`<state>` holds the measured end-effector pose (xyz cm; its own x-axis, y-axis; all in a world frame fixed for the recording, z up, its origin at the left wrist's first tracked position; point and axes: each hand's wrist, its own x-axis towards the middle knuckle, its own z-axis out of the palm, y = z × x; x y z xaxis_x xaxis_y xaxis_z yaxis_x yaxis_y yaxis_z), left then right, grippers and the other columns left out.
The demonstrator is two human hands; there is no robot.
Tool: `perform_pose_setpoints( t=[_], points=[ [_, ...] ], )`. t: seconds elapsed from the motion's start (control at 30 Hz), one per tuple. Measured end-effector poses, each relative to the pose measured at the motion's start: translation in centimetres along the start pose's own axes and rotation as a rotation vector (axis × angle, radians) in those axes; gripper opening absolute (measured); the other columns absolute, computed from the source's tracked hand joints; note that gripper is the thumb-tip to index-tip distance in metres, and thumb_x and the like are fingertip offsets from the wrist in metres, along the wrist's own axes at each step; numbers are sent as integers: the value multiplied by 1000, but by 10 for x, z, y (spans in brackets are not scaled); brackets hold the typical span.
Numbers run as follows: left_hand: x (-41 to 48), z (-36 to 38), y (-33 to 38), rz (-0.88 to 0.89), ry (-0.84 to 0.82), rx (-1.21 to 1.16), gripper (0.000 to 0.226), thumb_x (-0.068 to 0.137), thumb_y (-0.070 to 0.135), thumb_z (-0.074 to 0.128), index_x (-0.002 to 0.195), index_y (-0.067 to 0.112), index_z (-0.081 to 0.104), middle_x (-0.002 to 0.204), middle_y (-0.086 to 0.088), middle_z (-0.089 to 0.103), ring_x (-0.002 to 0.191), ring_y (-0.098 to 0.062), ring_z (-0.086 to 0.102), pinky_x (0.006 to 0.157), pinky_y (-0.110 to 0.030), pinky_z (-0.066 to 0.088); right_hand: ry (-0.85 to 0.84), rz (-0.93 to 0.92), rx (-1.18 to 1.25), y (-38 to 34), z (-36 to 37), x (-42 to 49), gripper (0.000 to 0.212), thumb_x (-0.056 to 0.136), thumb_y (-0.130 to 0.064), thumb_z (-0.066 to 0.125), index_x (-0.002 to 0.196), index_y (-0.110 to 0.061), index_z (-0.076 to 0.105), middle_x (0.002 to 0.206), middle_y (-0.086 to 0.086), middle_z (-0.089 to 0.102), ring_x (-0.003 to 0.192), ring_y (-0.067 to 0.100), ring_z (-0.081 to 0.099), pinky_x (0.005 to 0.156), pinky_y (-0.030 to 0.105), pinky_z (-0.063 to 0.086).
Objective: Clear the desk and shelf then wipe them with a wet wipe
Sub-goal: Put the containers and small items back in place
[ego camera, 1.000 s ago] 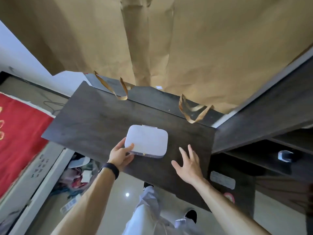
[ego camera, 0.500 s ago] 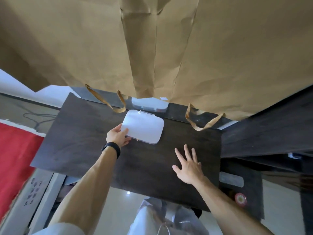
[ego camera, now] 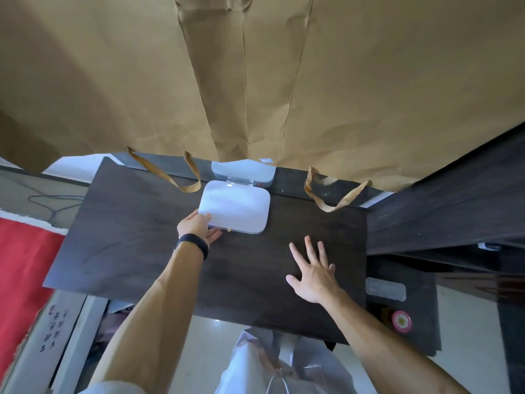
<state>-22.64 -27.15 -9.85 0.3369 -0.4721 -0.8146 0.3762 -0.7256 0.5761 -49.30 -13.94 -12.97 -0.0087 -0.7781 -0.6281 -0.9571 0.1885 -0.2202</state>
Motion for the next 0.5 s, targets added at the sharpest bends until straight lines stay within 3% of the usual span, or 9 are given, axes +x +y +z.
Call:
perform_pose_setpoints(
  t=[0.1,0.27,0.37,0.43,0.5],
  points=[
    [-7,5,0,46,8,-8,25,94,-1,54,107,17,64,97,-5,65,84,-27,67,69,-36,60,-15,-6,22,2,-1,1,80,93,-52,50,154,-47,-1,163,-6,-25,150,29,-23,114,67,19],
    [-20,9,-6,88,0,51,27,97,15,52,122,26,53,105,-2,61,87,-26,65,90,-43,54,-30,-51,39,7,-10,3,72,95,-49,49,155,-43,10,165,-4,-17,151,28,-17,116,62,20],
    [-38,11,-39,147,82,132,42,90,21,51,131,23,45,111,-1,61,85,-23,64,85,-38,52,76,-126,39,18,-14,-2,59,99,-42,47,154,-30,30,166,6,11,153,27,7,123,44,17],
    [-54,13,-77,214,102,344,48,81,28,54,129,22,49,121,-4,63,95,-26,66,93,-41,53,177,-200,81,34,-12,-16,53,99,-37,49,149,-24,42,161,10,30,149,27,21,123,35,18],
    [-84,22,-119,279,25,624,41,86,25,57,126,20,56,125,-5,63,110,-28,62,100,-41,48,272,-269,139,55,-9,-40,47,96,-33,53,141,-19,54,151,11,47,144,29,35,119,34,26]
  ],
)
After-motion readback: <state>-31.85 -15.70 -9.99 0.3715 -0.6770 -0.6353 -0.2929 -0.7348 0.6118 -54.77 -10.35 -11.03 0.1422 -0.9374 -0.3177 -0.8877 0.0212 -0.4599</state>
